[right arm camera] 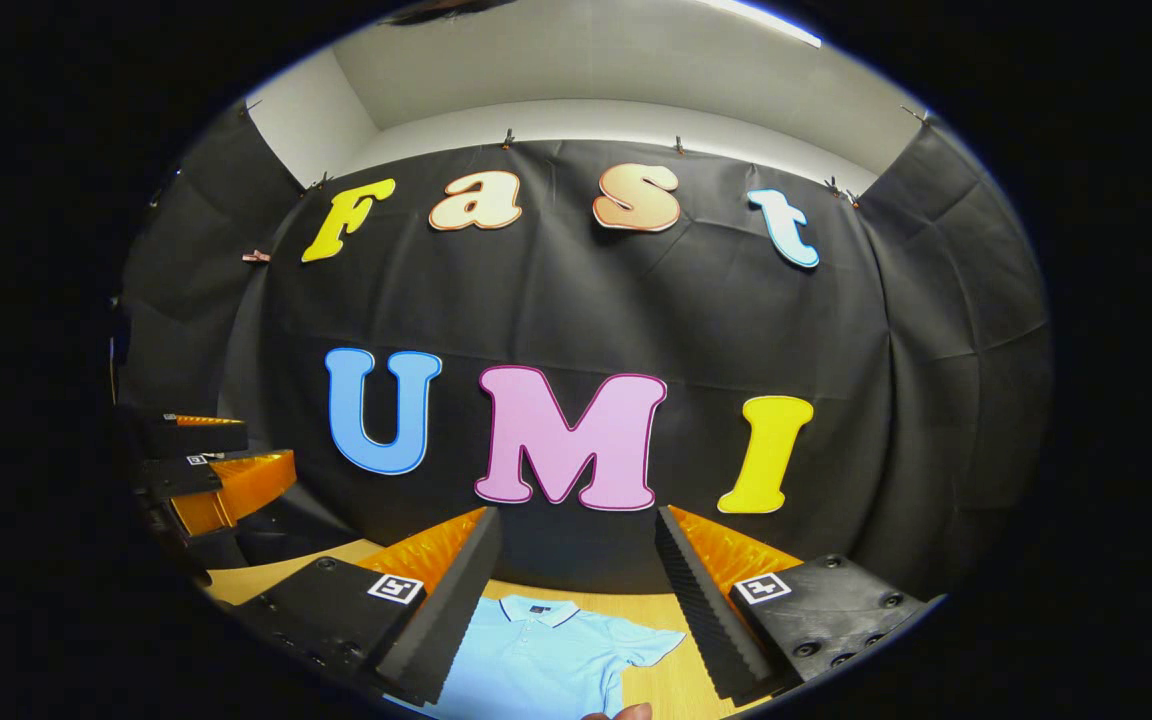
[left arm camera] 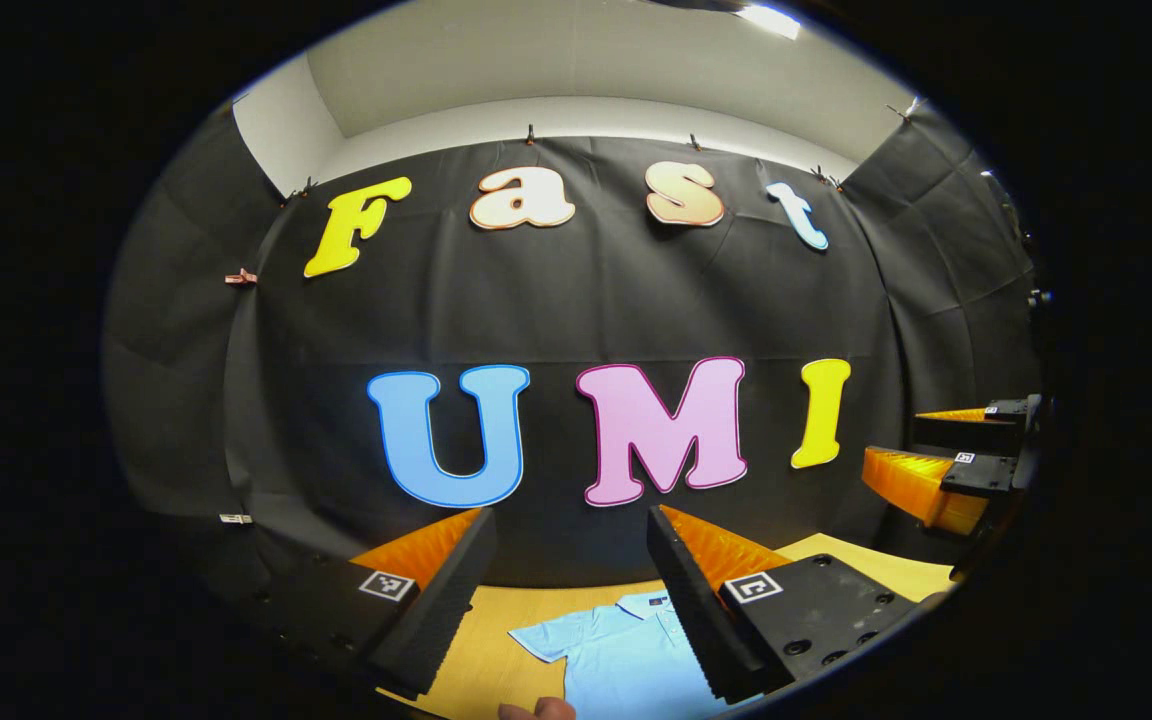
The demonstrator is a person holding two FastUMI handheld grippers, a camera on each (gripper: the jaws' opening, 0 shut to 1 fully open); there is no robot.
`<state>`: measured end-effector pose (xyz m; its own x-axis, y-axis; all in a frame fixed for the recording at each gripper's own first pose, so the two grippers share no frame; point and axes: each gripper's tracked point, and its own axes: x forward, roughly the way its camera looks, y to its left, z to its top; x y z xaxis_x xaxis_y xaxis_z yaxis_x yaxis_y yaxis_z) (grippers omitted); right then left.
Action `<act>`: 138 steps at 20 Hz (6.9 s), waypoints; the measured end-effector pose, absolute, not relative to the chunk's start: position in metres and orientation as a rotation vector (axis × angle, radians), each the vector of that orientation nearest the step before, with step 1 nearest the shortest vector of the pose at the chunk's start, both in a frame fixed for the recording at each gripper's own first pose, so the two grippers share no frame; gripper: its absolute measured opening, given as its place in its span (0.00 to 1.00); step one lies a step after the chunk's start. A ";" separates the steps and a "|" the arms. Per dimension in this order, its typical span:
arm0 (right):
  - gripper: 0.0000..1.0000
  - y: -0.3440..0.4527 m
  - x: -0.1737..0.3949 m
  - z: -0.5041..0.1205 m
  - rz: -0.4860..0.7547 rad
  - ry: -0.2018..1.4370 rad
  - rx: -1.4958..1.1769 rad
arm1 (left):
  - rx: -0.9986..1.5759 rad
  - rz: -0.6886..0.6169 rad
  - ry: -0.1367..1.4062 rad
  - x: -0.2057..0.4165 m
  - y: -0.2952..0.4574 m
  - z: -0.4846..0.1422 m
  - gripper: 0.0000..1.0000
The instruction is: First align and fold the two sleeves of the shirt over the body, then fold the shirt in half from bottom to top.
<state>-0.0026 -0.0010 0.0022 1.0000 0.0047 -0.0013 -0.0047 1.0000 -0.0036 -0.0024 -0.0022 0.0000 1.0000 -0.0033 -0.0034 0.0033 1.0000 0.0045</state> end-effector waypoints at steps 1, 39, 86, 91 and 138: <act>0.94 -0.001 0.000 0.000 0.003 0.010 -0.003 | 0.005 -0.003 0.004 -0.003 -0.003 -0.001 0.96; 0.82 -0.185 0.186 -0.537 -0.317 1.108 0.212 | 0.079 0.231 0.228 0.001 0.001 -0.065 0.98; 0.05 0.136 0.199 -0.514 0.223 1.108 0.047 | 0.058 0.423 0.274 -0.069 0.103 -0.070 0.98; 0.06 0.137 0.198 -0.516 0.211 1.116 0.048 | 0.053 0.421 0.276 -0.067 0.106 -0.073 0.98; 0.96 -0.080 0.001 -0.096 -0.006 0.244 0.091 | -0.188 0.311 0.974 0.217 0.105 -0.468 0.99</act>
